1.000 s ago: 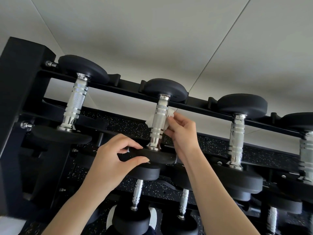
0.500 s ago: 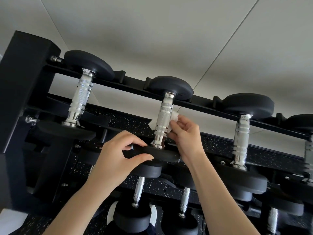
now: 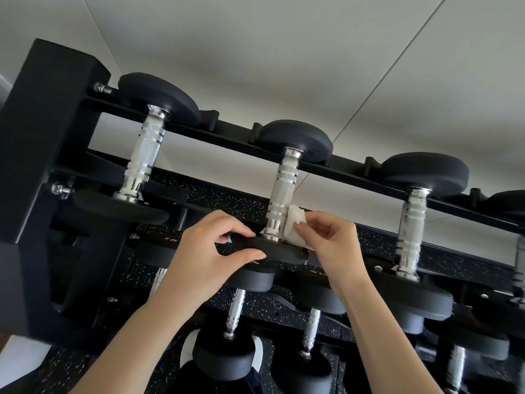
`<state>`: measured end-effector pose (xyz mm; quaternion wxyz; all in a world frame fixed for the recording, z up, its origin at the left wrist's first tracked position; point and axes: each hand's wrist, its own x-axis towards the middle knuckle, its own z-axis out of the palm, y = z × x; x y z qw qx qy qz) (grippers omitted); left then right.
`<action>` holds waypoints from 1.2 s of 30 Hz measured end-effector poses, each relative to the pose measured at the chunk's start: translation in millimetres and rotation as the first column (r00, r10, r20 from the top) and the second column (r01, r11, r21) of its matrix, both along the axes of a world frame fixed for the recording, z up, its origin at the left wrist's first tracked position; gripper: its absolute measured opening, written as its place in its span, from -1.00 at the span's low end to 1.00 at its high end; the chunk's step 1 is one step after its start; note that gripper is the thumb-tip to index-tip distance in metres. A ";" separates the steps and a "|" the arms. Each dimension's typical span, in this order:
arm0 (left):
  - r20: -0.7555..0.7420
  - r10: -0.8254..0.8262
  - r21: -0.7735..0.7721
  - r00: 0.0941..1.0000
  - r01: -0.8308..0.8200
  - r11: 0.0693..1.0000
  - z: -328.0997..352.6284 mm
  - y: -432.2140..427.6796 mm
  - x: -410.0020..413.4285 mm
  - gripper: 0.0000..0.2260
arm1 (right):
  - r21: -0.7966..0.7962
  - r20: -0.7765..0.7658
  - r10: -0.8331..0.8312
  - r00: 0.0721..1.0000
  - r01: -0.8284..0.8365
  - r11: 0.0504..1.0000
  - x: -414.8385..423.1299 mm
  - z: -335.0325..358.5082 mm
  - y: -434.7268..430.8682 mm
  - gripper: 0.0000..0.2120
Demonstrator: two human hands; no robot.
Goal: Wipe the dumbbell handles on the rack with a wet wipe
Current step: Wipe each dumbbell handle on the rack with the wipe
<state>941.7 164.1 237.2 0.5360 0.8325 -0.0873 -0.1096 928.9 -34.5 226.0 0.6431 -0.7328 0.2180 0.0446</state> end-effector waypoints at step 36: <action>-0.016 -0.020 -0.120 1.000 0.018 0.993 -19.8 2.8 2.9 -0.78 | -0.813 -0.052 0.432 0.901 -0.290 0.506 24.6 28.8 37.5 -0.90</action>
